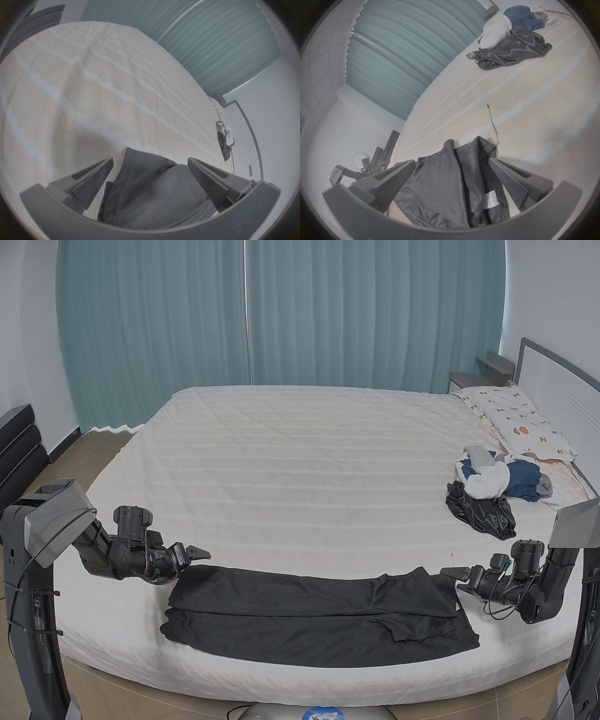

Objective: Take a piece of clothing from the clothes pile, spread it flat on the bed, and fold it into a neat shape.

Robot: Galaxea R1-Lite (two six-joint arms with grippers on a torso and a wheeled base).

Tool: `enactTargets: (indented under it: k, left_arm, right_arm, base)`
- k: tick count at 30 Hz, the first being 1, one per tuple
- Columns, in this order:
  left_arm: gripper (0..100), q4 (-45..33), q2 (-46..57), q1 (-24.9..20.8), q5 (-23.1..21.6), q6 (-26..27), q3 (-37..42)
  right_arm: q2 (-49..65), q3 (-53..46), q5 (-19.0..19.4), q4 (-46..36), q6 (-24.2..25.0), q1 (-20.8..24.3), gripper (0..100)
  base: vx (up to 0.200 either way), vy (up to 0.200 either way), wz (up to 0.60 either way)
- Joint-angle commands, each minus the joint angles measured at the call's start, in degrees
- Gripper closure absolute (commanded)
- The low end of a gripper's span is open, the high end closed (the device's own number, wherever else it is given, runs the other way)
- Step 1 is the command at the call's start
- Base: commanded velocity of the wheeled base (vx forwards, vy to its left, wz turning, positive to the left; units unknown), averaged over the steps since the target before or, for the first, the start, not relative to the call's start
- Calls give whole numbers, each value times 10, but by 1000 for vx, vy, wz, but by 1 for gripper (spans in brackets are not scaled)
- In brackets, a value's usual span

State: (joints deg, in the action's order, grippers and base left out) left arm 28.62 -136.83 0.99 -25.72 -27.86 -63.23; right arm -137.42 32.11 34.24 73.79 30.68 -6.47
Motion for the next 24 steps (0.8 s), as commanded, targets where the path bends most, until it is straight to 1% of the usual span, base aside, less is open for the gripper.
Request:
enactTargets:
  k: [1, 2, 3, 6, 8, 12, 16, 19, 20, 21, 24]
  left_arm:
    - [0, -1, -8, -1, 1, 0, -5]
    - [0, -1, -13, -1, 8, 0, -11]
    - [100, -1, -16, -1, 16, -3, -15]
    - [100, -1, -20, -3, 34, -4, -22]
    - [100, -1, -20, -5, 34, -5, -22]
    - [100, -1, -19, -5, 37, -6, -18]
    - [100, 1, -19, -5, 52, -22, -20]
    - [100, 8, -19, -5, 62, -39, -22]
    - [100, 17, -18, -5, 65, -46, -22]
    - [100, 22, -19, -5, 65, -51, -21]
    - [100, 34, -18, -5, 66, -62, -19]
  right_arm:
    - [-7, 6, -1, 0, 0, 6, 0]
    - [-13, 12, -2, 0, 4, 8, 0]
    - [-14, 13, -4, 0, 8, 8, 0]
    - [-15, 20, -17, 0, 17, 8, 0]
    - [-16, 22, -23, 0, 20, 8, 0]
    - [-18, 24, -23, 0, 21, 10, 0]
    - [-25, 30, -24, 0, 21, 14, 0]
    - [-33, 44, -45, 0, 22, 22, 0]
    - [-38, 50, -59, 0, 22, 23, 0]
    - [-41, 52, -64, 0, 22, 23, 100]
    - [-42, 59, -69, 1, 25, 23, 100]
  base:
    - [0, 0, 0]
    - [0, 0, 0]
    - [0, 0, 0]
    - [0, 0, 0]
    - [0, 0, 0]
    - [0, 0, 0]
    - [0, 0, 0]
    - [0, 0, 0]
    - [0, 0, 0]
    - [0, 0, 0]
    - [0, 0, 0]
